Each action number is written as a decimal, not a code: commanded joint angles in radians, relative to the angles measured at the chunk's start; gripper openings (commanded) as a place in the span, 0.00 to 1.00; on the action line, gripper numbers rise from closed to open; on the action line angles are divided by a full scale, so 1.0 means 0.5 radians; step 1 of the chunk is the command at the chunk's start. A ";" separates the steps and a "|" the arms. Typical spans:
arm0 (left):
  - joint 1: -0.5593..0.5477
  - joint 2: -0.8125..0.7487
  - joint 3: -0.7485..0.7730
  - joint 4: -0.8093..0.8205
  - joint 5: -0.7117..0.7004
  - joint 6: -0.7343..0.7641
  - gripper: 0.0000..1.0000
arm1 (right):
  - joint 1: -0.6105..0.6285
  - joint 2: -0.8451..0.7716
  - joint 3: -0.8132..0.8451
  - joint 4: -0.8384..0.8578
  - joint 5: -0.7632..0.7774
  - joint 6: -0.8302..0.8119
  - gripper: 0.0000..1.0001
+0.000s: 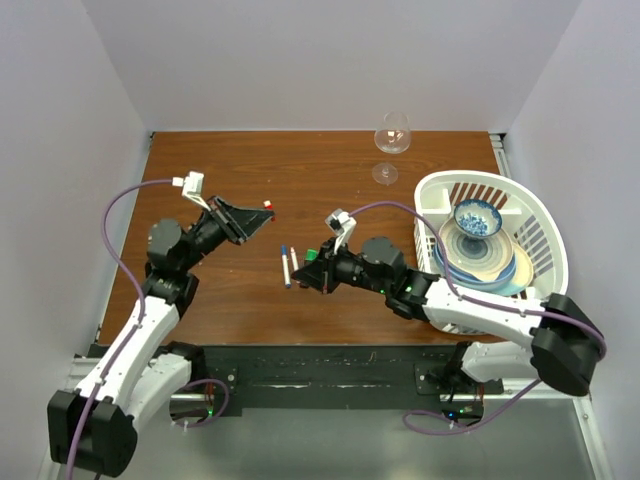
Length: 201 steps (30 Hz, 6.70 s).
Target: Insert the pens into the pen caps
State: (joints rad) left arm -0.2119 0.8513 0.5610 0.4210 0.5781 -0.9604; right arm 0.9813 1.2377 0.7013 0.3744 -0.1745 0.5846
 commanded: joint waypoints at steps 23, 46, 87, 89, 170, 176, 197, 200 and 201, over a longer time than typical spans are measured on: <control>-0.049 -0.242 -0.208 0.256 0.105 -0.165 0.00 | 0.093 0.178 0.306 0.270 0.039 0.024 0.00; -0.070 -0.282 -0.042 -0.023 0.099 -0.049 0.00 | 0.099 0.197 0.288 0.239 0.021 0.064 0.00; -0.070 -0.350 -0.051 -0.216 0.111 0.052 0.00 | 0.108 0.172 0.309 0.211 0.088 0.030 0.00; -0.070 -0.356 -0.054 -0.216 0.114 0.052 0.00 | 0.105 0.181 0.318 0.211 0.091 0.030 0.00; -0.365 0.157 0.718 -0.830 -0.036 0.531 0.57 | -0.340 0.360 0.797 0.003 -0.516 -0.522 0.00; -0.362 0.239 0.872 -0.964 -0.131 0.663 0.59 | -0.324 0.347 0.769 0.003 -0.541 -0.491 0.00; -0.334 0.298 0.970 -1.051 -0.217 0.810 0.59 | -0.285 0.421 0.776 -0.003 -0.544 -0.467 0.00; -0.322 0.301 0.992 -1.047 -0.208 0.810 0.60 | -0.285 0.421 0.776 -0.006 -0.544 -0.467 0.00; -0.319 0.301 1.001 -1.051 -0.205 0.813 0.60 | -0.285 0.424 0.779 -0.019 -0.541 -0.470 0.00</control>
State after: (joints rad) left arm -0.3843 1.0023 1.0054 -0.1139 0.4789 -0.5812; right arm 0.8330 1.4406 1.0878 0.3290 -0.4229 0.3470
